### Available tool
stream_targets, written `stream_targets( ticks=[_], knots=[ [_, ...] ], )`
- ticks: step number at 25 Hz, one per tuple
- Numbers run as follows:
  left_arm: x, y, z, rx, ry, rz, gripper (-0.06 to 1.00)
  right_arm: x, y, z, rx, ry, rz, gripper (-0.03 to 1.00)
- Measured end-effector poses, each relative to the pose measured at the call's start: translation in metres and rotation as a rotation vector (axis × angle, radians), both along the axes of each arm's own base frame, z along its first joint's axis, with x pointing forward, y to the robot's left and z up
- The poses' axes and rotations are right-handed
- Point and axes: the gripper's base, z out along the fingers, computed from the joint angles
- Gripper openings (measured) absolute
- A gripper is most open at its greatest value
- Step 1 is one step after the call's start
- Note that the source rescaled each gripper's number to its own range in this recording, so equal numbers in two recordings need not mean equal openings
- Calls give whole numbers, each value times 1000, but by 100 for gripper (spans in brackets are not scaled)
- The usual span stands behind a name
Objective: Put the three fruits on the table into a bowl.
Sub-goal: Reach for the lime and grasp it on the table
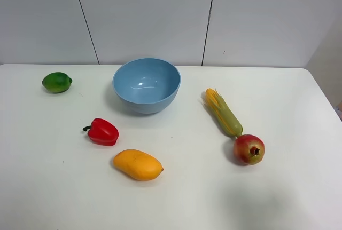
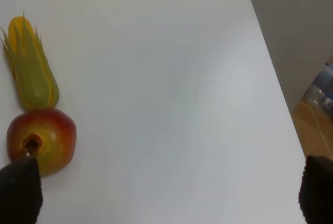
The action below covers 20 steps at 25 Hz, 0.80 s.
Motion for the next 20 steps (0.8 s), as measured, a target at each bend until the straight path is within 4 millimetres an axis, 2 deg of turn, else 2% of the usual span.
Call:
stream_targets(
  ticks=[20],
  knots=[
    [0,0,0,0,0,0,100,0,0,0,0,0,0,100]
  ],
)
